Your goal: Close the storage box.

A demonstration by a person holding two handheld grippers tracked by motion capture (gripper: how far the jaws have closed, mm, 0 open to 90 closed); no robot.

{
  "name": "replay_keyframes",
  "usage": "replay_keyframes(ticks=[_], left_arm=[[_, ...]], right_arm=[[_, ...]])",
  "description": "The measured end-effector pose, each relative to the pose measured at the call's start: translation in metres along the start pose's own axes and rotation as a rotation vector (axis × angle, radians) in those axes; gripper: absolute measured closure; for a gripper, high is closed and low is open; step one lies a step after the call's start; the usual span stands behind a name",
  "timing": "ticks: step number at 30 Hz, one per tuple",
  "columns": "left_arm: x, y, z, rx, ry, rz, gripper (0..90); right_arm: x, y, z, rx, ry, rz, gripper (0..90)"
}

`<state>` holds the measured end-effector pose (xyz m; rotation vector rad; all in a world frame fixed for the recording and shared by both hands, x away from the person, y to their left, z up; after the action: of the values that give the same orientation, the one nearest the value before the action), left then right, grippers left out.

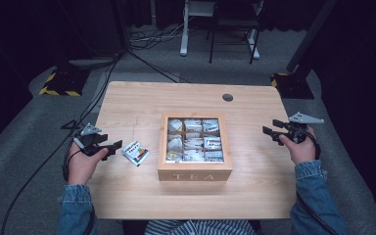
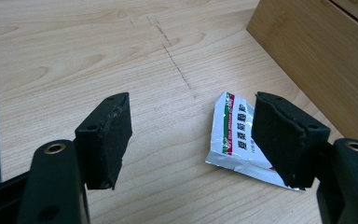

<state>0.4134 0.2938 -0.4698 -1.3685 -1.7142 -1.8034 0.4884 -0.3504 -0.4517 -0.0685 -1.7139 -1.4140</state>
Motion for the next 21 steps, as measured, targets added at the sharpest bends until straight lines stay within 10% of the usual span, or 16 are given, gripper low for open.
replay_keyframes(ticks=[21], left_arm=[[-0.015,-0.010,0.015,0.034,0.009,0.034,29.5]], right_arm=[[-0.034,-0.034,-0.012,-0.006,-0.033,0.109,34.2]])
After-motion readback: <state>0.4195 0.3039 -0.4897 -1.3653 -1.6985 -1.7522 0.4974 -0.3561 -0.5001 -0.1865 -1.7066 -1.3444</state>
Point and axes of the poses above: each handheld gripper's, and its own axes: x roughly backward along the jaws, y roughly out of its top, z roughly to its left, the point moved 2 cm from there along -x, roughly forward along the jaws, and after that the axes turned 12 degrees about z, right-handed, at the moved point
